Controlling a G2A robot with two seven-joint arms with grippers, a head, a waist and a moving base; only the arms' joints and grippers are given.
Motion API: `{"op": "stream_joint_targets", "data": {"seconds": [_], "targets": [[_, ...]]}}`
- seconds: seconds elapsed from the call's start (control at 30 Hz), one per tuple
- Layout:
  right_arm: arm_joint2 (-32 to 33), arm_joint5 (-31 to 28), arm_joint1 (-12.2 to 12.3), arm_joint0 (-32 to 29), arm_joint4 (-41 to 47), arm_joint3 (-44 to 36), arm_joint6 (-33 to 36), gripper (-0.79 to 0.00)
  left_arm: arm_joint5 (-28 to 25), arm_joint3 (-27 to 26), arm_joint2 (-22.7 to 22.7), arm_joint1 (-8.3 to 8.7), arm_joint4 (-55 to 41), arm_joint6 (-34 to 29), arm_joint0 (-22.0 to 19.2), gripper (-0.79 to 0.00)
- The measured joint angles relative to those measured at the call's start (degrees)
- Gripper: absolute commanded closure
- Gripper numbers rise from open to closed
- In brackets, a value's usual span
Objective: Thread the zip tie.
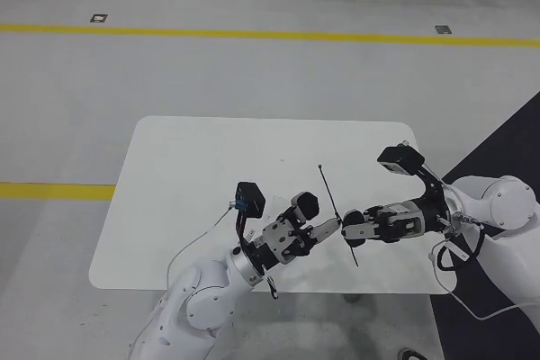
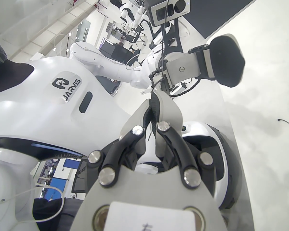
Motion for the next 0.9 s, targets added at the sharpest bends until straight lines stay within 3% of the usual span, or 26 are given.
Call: {"op": "stream_joint_targets", "data": {"seconds": [0.6, 0.9], "targets": [[0.0, 0.0, 0.0, 0.0, 0.0, 0.0, 0.0, 0.0, -0.07, -0.45, 0.09, -0.06, 0.48, 0.27, -0.15, -0.483], [0.0, 0.0, 0.0, 0.0, 0.0, 0.0, 0.0, 0.0, 0.28, -0.51, 0.56, -0.15, 1.09, 0.07, -0.28, -0.366]]}}
